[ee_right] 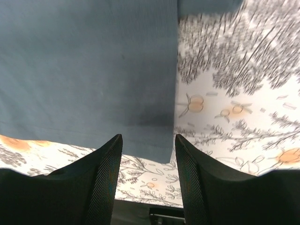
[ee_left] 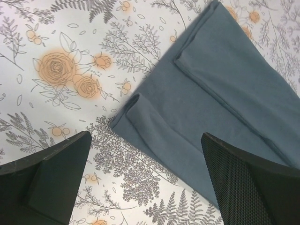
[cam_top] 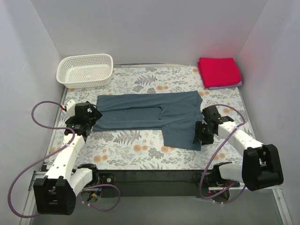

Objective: Fold and stack the t-shirts
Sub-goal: Fold the tshirt

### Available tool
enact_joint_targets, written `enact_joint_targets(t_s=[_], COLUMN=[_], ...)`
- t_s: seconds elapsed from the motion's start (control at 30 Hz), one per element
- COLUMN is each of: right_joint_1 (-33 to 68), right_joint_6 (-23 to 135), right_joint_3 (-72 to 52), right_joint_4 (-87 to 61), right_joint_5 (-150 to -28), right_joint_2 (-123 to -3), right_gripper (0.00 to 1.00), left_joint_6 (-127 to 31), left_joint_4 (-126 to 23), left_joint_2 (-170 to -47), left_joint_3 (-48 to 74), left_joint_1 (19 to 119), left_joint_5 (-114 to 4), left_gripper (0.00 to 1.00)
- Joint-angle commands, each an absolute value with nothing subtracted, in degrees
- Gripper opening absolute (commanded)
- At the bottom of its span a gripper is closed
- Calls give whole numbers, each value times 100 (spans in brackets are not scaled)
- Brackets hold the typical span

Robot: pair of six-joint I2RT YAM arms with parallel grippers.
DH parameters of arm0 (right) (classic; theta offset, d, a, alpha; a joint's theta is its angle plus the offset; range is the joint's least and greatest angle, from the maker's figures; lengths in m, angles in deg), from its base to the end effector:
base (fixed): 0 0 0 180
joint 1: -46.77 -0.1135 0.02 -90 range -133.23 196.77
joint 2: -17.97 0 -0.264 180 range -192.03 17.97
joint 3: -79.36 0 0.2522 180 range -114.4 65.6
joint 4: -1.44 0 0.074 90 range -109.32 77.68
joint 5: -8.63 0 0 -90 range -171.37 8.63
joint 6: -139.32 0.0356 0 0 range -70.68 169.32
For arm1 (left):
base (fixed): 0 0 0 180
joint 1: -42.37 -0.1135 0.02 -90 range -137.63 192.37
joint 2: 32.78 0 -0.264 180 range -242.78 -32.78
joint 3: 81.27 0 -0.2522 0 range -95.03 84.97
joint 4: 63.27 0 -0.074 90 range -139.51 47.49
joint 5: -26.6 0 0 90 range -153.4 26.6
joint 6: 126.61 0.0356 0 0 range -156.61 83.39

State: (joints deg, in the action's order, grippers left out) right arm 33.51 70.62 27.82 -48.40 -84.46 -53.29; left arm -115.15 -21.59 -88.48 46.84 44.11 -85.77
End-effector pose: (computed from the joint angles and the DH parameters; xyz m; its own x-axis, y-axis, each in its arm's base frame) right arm 0.2048 0.0502 0.1758 -0.9396 0.1512 -0.3070 0.1008 0.9796 0.1739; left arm 0.1981 0.0075 0.2386 0.0922 -0.9095 -0.4053 -0.7460 0.2065 -0.6331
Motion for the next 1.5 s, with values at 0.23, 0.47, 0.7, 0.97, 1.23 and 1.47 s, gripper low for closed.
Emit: enact_joint_targets(t_s=[0.23, 0.47, 0.7, 0.97, 1.23, 1.47], right_joint_1=[2647, 2366, 2216, 2225, 2672, 3147], right_joint_6=[7805, 8086, 8175, 7877, 7419, 7129], right_joint_3=[3360, 3580, 3431, 2114, 321, -1033], right_joint_4=[-4844, -4713, -4669, -4783, -4844, -4783], right_joint_5=[-7759, -7680, -7706, -7715, -7917, -8444], right_joint_2=[-5093, -5181, -5286, -5602, -6586, -7492], right_gripper=[49, 45, 15, 1, 1, 1], left_joint_6=[-11096, -11123, -11123, -11149, -11184, -11193], left_joint_4=[-2578, -2587, -2587, -2578, -2552, -2552], left_joint_2=[-8780, -8797, -8885, -8947, -9052, -9132], left_joint_3=[4823, 4788, 4753, 4762, 4779, 4788], left_joint_1=[4695, 4695, 4695, 4695, 4695, 4695], left_joint_5=[-8502, -8493, -8441, -8476, -8458, -8423], left_gripper=[98, 98, 98, 98, 98, 98])
